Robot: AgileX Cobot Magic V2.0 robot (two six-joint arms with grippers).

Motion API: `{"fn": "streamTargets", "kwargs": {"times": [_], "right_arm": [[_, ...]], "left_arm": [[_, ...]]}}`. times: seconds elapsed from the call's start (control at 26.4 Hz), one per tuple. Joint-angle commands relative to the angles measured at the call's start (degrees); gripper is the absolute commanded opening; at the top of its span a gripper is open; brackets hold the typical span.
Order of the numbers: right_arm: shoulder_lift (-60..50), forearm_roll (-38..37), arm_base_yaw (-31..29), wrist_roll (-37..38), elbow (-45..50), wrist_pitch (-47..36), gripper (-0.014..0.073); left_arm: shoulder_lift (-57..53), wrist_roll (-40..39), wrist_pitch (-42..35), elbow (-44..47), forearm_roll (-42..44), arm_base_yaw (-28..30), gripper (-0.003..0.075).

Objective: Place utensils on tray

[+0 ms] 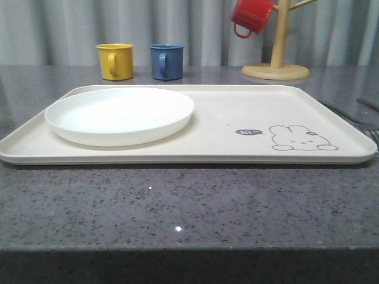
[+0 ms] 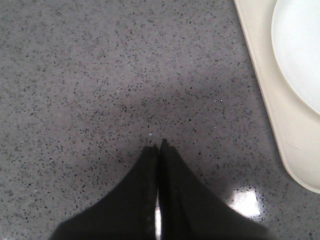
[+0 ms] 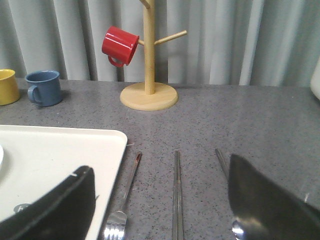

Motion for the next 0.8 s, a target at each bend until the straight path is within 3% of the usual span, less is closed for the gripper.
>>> {"fn": "streamTargets", "kwargs": {"times": [0.0, 0.38, 0.76], "right_arm": [[0.88, -0.01, -0.29, -0.46, -2.08, -4.39, 0.0574], [0.88, -0.01, -0.29, -0.46, -2.08, -4.39, 0.0574], [0.88, -0.01, -0.29, -0.46, -2.08, -4.39, 0.0574]], "left_arm": [[-8.11, -0.64, -10.32, 5.47, -1.73, 0.22, -0.0019], [-32.21, -0.64, -29.35, 26.93, -3.39, 0.22, -0.0019], [-55.61, -0.64, -34.43, 36.77, -4.81, 0.22, -0.0019]]}}
